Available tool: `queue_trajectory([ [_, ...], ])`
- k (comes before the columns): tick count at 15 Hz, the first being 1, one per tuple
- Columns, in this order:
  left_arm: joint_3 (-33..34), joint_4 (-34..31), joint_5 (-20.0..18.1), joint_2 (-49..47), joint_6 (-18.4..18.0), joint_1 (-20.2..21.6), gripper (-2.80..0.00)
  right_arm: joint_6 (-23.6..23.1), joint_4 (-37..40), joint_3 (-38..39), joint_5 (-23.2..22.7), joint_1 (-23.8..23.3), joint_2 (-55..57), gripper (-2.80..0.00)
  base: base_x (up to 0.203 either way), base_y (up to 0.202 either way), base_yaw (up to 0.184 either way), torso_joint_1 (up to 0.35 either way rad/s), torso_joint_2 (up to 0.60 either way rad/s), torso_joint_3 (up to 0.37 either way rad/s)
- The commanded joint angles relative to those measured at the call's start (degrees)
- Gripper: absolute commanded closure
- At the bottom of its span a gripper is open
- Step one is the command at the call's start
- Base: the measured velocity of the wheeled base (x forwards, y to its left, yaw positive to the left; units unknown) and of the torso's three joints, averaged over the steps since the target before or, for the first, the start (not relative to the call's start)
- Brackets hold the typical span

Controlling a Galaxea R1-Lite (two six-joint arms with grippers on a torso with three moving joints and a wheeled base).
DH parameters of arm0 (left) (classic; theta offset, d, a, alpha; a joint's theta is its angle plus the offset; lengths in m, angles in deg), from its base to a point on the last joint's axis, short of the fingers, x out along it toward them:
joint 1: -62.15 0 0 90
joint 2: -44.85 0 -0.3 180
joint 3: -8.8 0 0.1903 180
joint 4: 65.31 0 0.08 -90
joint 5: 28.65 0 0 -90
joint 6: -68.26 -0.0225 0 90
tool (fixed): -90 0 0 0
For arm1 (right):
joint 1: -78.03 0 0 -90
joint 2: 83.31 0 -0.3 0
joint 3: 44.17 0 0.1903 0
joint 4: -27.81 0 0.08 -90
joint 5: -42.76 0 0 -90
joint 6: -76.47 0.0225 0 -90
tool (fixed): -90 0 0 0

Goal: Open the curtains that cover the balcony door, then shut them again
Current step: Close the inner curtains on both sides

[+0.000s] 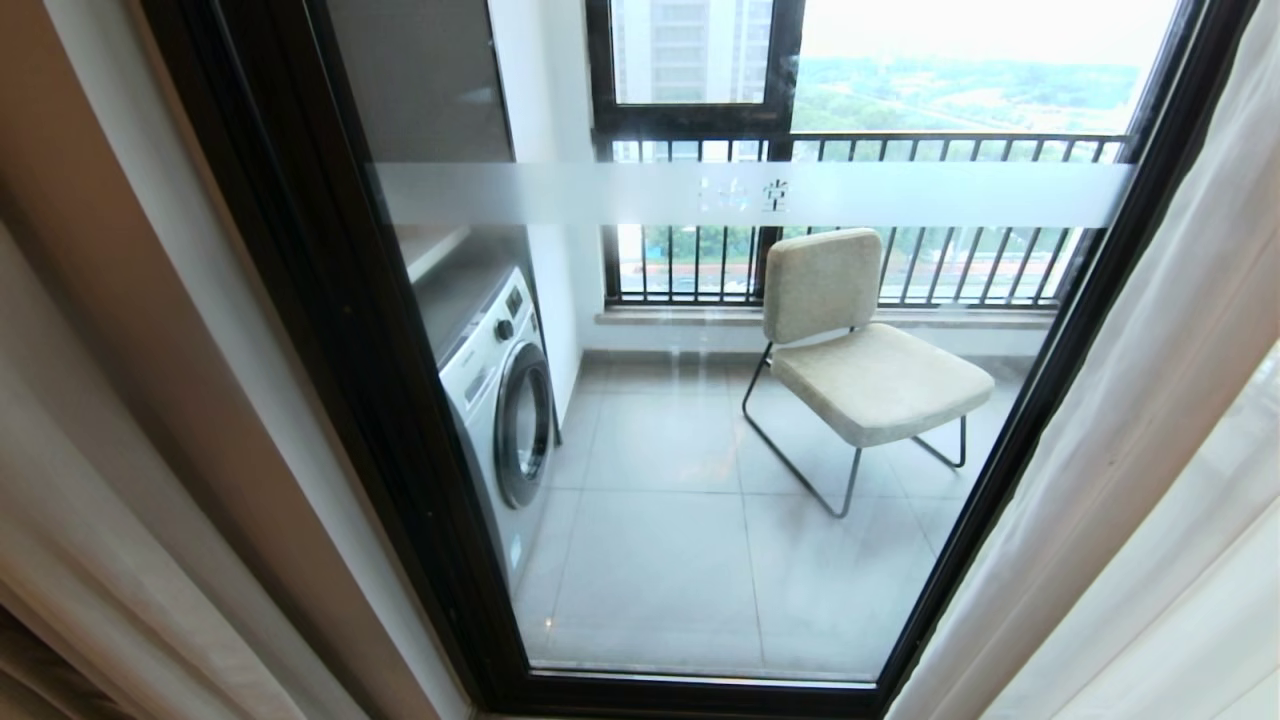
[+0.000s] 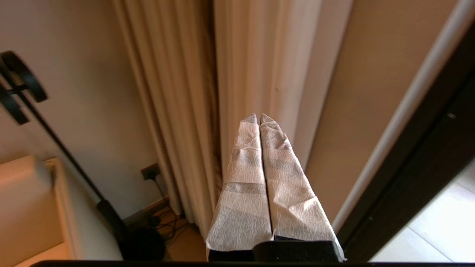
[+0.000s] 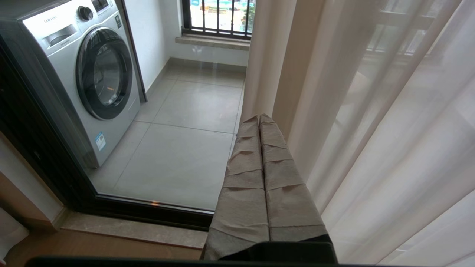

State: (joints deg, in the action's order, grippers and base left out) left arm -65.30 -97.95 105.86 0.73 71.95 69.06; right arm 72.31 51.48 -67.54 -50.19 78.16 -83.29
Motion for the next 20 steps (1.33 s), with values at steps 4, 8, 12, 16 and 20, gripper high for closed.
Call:
queue_trajectory([
  [4, -12.69, -0.20, -3.71, -15.36, -0.09, 17.46, 0.00, -0.06, 0.04, 0.00, -0.04, -0.01, -0.02, 0.00, 0.000, 0.000, 0.000, 0.000, 0.00, 0.000],
  [8, -16.37, 2.64, -21.06, -23.43, -0.07, 29.98, 0.00, -0.06, -0.03, 0.00, -0.04, -0.05, -0.02, 0.00, 0.000, 0.000, 0.000, 0.000, 0.00, 0.000],
  [12, -17.11, 7.14, -24.46, -28.54, -0.04, 31.71, -2.80, -0.06, -0.03, 0.00, -0.04, -0.05, -0.02, 0.00, 0.000, 0.000, 0.000, 0.000, 0.00, 0.000],
  [16, -16.59, 10.60, -26.54, -32.10, 0.00, 31.75, -2.80, -0.06, -0.03, 0.00, -0.04, 0.04, -0.02, 0.00, 0.000, 0.000, 0.000, 0.000, 0.00, 0.000],
  [20, -16.67, 17.59, -28.97, -37.71, 0.12, 31.74, -2.80, -0.06, 0.06, 0.00, -0.04, -0.05, -0.02, 0.00, 0.000, 0.000, 0.000, 0.000, 0.00, 0.000],
])
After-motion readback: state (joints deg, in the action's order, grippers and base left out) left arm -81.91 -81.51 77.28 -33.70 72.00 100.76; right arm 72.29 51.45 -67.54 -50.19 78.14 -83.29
